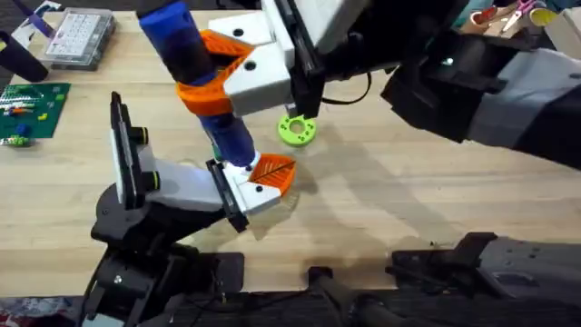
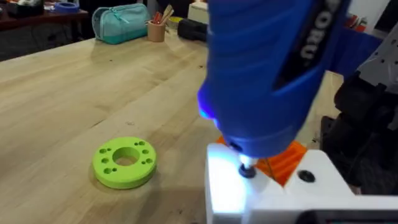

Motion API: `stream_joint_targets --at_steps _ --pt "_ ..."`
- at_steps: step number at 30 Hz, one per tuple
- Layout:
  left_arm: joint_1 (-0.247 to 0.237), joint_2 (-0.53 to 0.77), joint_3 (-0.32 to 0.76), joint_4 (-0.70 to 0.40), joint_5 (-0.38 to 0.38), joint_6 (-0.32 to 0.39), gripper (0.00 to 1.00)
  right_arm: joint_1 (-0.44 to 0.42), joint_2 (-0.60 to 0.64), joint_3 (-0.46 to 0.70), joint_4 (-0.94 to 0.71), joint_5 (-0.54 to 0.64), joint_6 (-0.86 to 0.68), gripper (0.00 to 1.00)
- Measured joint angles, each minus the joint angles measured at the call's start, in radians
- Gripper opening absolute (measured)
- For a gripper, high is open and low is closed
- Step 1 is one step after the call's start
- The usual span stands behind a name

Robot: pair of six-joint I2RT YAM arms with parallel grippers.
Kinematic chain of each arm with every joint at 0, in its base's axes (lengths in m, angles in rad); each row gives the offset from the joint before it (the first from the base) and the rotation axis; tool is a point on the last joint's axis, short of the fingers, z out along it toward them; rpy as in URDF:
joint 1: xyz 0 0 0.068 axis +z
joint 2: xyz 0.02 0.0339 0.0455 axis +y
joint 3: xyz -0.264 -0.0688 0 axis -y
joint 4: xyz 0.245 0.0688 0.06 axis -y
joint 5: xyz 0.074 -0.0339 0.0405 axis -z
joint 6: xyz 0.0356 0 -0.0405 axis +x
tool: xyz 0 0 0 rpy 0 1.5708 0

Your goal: Pick up the gripper from the table and insert it into the empty holder that is missing its gripper. Then pick up a screw, insert it into the mounting hole, and use the screwdriver to tighten it. Finally, clean up the table by picking up the vegetable and placing it into the bucket.

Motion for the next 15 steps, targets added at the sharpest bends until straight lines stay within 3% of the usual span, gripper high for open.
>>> stream_joint_targets --at_steps 15 --pt "0.002 0.0 0.0 0.0 0.001 -0.019 0.018 -0.006 -0.004 -0.004 -0.01 0.004 0.011 0.025"
